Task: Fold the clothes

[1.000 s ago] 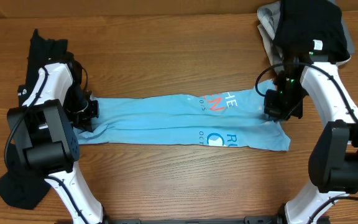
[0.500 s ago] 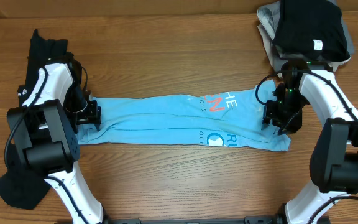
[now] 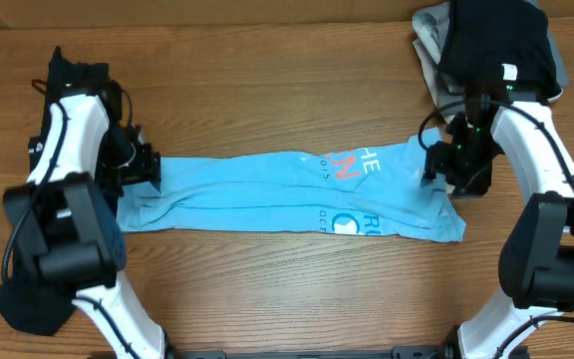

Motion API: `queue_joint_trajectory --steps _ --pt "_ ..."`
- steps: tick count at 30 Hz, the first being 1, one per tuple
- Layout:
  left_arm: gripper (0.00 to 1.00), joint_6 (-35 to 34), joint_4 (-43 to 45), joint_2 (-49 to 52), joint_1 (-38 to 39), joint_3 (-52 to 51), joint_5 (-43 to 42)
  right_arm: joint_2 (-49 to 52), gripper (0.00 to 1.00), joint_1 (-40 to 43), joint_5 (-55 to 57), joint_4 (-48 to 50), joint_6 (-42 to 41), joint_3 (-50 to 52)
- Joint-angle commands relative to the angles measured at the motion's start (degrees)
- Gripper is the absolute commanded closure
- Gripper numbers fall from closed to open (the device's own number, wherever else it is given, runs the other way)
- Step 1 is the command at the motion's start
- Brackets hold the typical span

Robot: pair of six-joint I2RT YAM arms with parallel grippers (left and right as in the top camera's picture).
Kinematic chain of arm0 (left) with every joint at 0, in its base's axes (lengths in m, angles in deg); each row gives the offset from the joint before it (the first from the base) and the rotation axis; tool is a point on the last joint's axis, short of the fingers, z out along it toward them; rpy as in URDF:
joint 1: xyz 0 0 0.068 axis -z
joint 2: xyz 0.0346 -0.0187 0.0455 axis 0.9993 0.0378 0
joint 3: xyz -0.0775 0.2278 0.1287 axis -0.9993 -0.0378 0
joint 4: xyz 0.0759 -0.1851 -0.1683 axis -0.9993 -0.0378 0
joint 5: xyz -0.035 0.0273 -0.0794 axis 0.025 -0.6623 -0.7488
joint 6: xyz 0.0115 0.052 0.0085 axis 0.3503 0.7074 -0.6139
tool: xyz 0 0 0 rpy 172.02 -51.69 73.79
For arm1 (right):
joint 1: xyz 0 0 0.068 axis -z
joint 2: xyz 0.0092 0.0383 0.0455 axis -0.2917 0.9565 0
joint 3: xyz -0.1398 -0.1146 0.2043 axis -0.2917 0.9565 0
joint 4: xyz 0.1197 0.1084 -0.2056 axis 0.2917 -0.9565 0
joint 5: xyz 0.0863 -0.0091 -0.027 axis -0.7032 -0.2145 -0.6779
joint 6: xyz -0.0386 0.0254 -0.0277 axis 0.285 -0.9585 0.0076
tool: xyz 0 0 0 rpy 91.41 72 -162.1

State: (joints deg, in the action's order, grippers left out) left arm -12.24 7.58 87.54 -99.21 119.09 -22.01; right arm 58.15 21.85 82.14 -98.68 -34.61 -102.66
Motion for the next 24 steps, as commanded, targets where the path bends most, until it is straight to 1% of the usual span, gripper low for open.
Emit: queue_joint_trajectory --steps 1,4,5,6,9,10,16,20,24 --pt "0.27 0.1 0.9 -7.8 -0.8 1.6 -1.7 -2.1 0.33 0.2 -0.5 -0.2 1.0 -2.0" --pt "0.27 0.8 3.2 -11.0 -1.6 1.3 -0.3 -2.1 0.33 0.2 -0.5 0.0 1.0 -2.0" --pt "0.26 2.0 4.2 -11.5 -1.8 1.0 0.4 -2.1 0.32 0.2 -0.5 0.3 1.0 -2.0" --pt "0.24 4.8 5.6 -11.5 -2.0 0.7 0.4 -2.1 0.32 0.2 -0.5 0.5 1.0 -2.0" --pt "0.23 10.4 9.4 -10.4 -2.1 -0.8 0.1 -2.1 0.27 0.2 -0.5 1.0 1.0 -2.0" --pt "0.24 11.3 10.4 -10.0 -2.1 -1.6 0.1 -2.1 0.27 0.2 -0.5 1.0 1.0 -2.0" --pt "0.28 13.9 17.4 -8.0 -2.2 -7.1 -1.0 -2.1 0.27 0.2 -0.5 1.0 1.0 -2.0" --pt "0.28 14.2 21.1 -8.0 -2.2 -10.8 -1.7 -2.1 0.27 0.2 -0.5 1.0 1.0 -2.0" --pt "0.25 14.3 24.9 -8.0 -2.5 -14.9 -1.6 -2.1 0.27 0.2 -0.5 0.9 1.0 -2.0"
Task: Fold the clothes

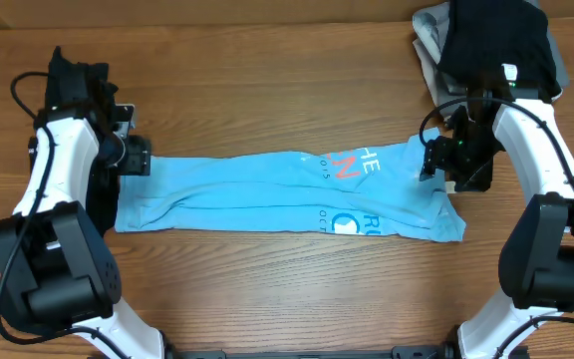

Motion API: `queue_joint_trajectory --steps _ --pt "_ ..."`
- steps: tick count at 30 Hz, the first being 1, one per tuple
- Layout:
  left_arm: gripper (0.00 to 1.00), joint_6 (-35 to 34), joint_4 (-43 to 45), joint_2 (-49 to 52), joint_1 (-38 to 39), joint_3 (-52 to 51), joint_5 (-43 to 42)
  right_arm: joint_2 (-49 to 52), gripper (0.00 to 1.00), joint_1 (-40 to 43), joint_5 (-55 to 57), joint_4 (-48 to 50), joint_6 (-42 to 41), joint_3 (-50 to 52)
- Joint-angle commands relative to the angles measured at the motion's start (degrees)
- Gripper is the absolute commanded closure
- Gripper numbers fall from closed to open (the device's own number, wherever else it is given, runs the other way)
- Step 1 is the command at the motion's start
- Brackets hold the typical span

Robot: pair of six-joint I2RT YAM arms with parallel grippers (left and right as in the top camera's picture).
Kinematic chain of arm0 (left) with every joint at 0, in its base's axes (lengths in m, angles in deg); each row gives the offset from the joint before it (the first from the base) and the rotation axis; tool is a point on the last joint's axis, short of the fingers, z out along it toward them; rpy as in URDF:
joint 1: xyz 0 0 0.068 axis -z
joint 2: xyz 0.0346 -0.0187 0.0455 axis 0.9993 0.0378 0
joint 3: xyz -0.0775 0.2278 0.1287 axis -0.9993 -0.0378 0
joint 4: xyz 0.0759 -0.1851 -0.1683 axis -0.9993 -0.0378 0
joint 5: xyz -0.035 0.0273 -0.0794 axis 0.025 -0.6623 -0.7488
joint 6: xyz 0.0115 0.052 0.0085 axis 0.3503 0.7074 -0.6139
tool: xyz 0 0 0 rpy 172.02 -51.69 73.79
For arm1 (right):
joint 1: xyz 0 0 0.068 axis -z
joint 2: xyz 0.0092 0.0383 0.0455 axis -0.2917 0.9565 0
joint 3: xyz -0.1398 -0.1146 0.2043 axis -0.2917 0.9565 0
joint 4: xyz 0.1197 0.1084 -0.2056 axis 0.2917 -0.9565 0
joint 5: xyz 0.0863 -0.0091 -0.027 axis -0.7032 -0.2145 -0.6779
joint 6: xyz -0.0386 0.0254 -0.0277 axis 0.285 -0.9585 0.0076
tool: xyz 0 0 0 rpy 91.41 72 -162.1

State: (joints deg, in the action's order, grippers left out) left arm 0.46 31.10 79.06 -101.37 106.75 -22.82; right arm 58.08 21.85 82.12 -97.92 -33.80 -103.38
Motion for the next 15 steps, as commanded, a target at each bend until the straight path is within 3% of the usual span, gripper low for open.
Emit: queue_joint_trajectory --steps 1,15 --pt "0.25 1.5 2.0 0.4 -0.5 -3.4 -0.9 -2.1 0.27 0.2 -0.5 0.2 0.2 -1.3" --pt "0.21 -0.6 11.3 0.5 -4.4 -12.0 -0.9 -2.1 0.26 0.2 -0.5 0.0 0.2 -1.3"
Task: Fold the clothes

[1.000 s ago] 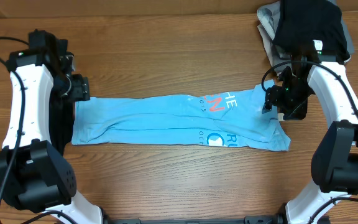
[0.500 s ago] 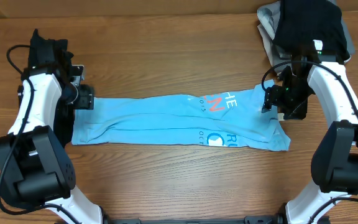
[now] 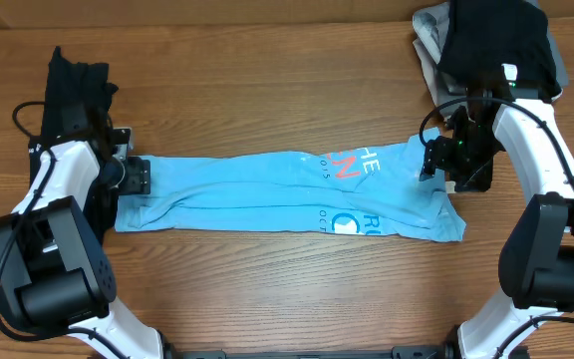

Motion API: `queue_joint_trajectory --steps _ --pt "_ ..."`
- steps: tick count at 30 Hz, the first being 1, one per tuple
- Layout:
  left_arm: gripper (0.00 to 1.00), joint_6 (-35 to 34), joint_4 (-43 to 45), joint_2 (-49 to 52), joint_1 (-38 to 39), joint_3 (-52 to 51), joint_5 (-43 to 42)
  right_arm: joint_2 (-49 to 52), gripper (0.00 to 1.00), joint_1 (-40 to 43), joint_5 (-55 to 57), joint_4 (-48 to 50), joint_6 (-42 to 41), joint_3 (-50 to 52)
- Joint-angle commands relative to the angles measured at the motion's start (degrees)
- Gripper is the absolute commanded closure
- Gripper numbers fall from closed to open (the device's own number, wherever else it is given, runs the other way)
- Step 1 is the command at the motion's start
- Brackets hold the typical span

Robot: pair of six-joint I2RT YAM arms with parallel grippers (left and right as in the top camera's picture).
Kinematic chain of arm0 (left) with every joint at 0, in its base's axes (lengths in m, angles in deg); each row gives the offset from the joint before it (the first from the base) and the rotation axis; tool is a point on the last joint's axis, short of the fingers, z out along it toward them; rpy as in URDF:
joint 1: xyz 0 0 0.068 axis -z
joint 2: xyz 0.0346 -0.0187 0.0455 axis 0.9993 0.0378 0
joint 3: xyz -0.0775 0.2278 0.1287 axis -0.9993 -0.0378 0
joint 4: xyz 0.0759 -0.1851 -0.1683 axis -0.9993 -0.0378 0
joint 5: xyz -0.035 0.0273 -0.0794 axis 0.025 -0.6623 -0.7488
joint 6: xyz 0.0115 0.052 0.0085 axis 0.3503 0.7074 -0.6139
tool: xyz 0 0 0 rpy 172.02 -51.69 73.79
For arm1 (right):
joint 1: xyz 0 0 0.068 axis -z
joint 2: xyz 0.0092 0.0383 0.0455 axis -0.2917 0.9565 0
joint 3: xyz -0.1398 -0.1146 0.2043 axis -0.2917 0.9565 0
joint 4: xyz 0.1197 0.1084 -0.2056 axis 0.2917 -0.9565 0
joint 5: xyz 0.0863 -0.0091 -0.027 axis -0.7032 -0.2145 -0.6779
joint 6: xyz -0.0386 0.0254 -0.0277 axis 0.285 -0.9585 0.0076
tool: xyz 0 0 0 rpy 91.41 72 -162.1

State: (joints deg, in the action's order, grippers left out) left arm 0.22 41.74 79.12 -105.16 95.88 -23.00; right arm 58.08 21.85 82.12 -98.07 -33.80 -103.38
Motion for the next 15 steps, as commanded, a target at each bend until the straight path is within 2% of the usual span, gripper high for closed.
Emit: queue_joint_trajectory --steps 1,9,15 --pt "0.21 -0.3 0.9 0.5 -0.7 -1.2 -1.0 -2.1 0.26 0.2 -0.5 0.1 0.2 -1.3" --pt "0.21 2.4 2.9 0.8 -0.6 -1.2 -6.7 -2.1 0.27 0.2 -0.5 0.0 0.2 -1.3" --pt "0.21 2.5 3.3 1.4 -0.6 -1.2 -6.6 -2.1 0.26 0.2 -0.5 0.1 0.2 -1.3"
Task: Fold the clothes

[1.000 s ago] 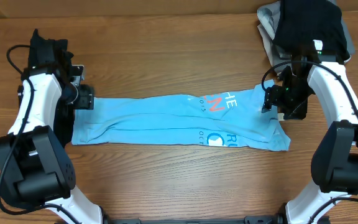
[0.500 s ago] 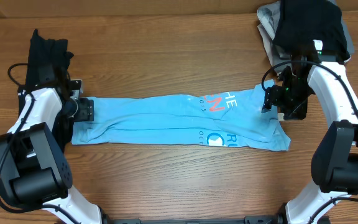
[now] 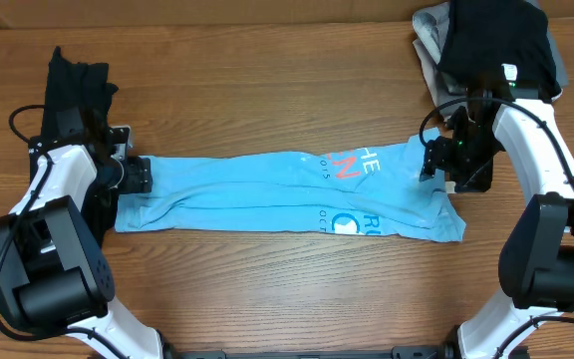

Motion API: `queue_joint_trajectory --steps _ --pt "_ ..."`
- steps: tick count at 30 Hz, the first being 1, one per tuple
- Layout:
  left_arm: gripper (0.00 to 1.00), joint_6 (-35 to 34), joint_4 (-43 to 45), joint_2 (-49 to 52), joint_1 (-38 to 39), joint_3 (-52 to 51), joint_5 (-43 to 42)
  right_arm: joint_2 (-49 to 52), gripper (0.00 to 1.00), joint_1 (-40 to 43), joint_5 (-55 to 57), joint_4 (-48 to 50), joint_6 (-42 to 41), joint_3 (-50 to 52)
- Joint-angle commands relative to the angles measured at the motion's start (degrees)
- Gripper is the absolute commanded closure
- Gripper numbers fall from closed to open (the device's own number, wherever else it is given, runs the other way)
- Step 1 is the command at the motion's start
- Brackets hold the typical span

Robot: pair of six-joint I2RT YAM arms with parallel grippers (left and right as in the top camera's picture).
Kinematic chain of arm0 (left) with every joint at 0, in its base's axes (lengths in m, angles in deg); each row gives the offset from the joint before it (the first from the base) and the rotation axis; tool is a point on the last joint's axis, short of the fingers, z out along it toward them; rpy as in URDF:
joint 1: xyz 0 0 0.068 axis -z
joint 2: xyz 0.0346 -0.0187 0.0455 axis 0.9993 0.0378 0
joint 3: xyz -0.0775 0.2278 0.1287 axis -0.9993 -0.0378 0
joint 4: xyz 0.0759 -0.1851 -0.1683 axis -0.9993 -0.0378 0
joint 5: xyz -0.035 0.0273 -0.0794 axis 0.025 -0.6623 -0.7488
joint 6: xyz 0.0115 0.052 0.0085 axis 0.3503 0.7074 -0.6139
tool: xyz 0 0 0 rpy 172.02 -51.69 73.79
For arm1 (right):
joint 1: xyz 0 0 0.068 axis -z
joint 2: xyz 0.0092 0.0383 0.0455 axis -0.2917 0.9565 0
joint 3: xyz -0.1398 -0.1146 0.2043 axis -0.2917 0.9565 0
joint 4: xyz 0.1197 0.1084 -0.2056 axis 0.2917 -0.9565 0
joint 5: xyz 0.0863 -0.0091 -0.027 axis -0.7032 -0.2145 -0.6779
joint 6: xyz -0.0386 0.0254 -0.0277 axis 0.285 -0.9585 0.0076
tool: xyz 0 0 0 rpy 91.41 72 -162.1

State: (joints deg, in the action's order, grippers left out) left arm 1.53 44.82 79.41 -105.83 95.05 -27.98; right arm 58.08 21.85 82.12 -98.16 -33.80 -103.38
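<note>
A light blue T-shirt with printed letters lies folded into a long strip across the middle of the table. My left gripper is low at the strip's left end, by its upper corner. My right gripper is at the upper edge of the right end, its fingers down on the cloth. From overhead the fingers of both are too small and dark to show whether they are open or shut.
A heap of black and grey clothes lies at the back right, just behind the right arm. A dark garment lies at the back left, behind the left arm. The wooden table runs bare in front of the shirt.
The left arm has shifted by a trifle, and its gripper stays at the shirt's left end. The right gripper and the shirt have not moved.
At first the left gripper was on the shirt's left end and the right one at its right end. Then the left gripper stood a little behind and left of the cloth. After that it was back at the left end, where it stays. The shirt kept its shape throughout.
</note>
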Motion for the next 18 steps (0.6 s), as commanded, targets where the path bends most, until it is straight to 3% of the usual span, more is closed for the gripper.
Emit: queue_joint_trajectory --steps 1,13,15,18 --pt "0.21 1.2 0.5 1.4 0.1 -0.3 -1.7 -2.1 0.26 0.2 -0.5 0.2 0.2 -1.2" --pt "0.25 1.5 0.4 8.2 0.7 -0.3 -2.2 -2.1 0.26 0.2 -0.5 -0.3 0.2 -1.2" --pt "0.31 1.4 -1.1 8.3 0.9 -0.3 -3.3 -2.1 0.26 0.2 -0.5 -0.4 0.2 -1.2" --pt "0.63 -1.1 -4.5 8.3 0.9 -0.4 -3.4 -2.1 0.26 0.2 -0.5 -0.7 0.1 -1.2"
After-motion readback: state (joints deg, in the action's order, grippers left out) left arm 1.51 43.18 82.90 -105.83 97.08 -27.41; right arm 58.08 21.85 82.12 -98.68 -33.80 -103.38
